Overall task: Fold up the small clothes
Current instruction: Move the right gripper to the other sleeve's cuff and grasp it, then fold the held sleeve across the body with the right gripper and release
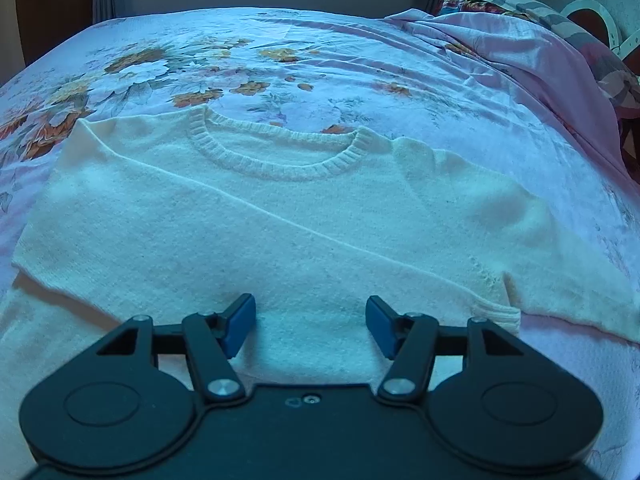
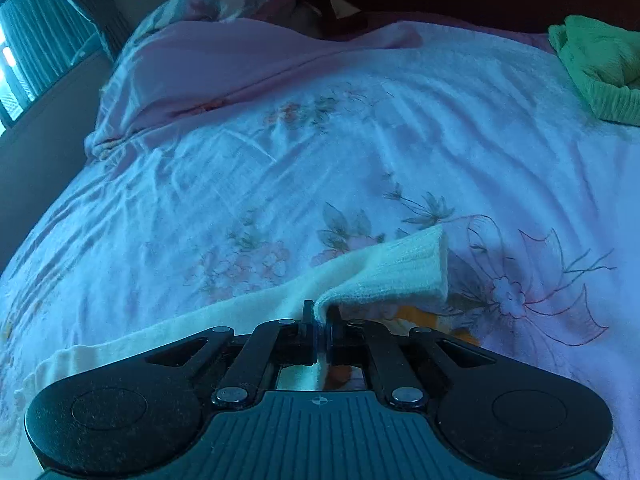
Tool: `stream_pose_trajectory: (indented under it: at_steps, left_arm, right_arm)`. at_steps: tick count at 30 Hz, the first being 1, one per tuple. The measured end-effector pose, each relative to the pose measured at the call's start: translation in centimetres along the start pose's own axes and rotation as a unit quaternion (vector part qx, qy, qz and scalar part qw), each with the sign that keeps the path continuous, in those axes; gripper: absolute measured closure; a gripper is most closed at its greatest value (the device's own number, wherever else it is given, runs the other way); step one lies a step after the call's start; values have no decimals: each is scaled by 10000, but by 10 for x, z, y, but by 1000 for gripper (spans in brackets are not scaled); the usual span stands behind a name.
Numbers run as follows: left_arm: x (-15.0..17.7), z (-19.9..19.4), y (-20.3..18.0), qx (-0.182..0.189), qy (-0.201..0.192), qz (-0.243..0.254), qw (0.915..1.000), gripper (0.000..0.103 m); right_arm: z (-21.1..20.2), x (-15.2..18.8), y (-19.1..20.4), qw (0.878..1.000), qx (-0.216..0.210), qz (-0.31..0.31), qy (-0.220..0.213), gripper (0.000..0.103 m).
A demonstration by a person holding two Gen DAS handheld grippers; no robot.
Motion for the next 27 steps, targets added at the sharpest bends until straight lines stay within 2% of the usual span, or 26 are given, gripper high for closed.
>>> stream_pose_trajectory:
  at_steps: [4, 7, 9, 11, 14, 16, 18, 19, 22, 23, 24, 27]
  left_arm:
    - [-2, -1, 3, 26, 15, -32, 10000, 47]
    - [-4, -5, 14, 35, -9, -108, 9999, 47]
    - [-7, -9, 27, -19, -59, -173, 9998, 47]
    - [-9, -13, 47, -110, -111, -294, 9994, 47]
    - [-9, -14, 80, -332, -106, -491, 9982, 47]
    - [-7, -12, 103, -519, -62, -581, 9969, 47]
    - [-3, -9, 121, -648, 10, -631, 9959, 47]
    - [-1, -7, 129, -659, 63, -654, 9957, 47]
    - [4, -7, 144, -572, 141, -770, 9953, 47]
    - [5, -8, 146, -510, 153, -805, 9953, 46]
    - [6, -8, 148, -394, 190, -848, 9954, 46]
    - [7, -12, 150, 58, 306, -1054, 9939, 45]
  right_arm:
    - [-8, 6, 62, 9946, -963, -380, -46, 100]
    - [-12, 23, 128, 9808, -1836, -655, 105, 100]
    - [-15, 42, 175, 9661, -2397, -918, 283, 100]
    - [-17, 74, 224, 9460, -2941, -1236, 571, 100]
    - [-21, 134, 272, 9143, -3491, -1650, 1221, 100]
    - [-11, 181, 285, 8954, -3633, -1803, 1839, 100]
    - [5, 221, 284, 8797, -3545, -1791, 2616, 99]
    - [10, 234, 280, 8756, -3466, -1804, 2840, 97]
    - [2, 245, 271, 8761, -3415, -1919, 2811, 67]
    - [-4, 242, 271, 8775, -3433, -1952, 2721, 47]
    - [-11, 237, 271, 8804, -3422, -2074, 2545, 44]
    - [-31, 223, 271, 8896, -3204, -2561, 2010, 44]
Point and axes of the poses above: each gripper's, at about its wrist camera, not at the fingertips, and z roughly the way its jaws point, y to its left, x to its underside, the point moved 2 cm from there along z, roughly the way its jaws point, and after that the axes turned 15 degrees about -x, right-handed, at the moved point
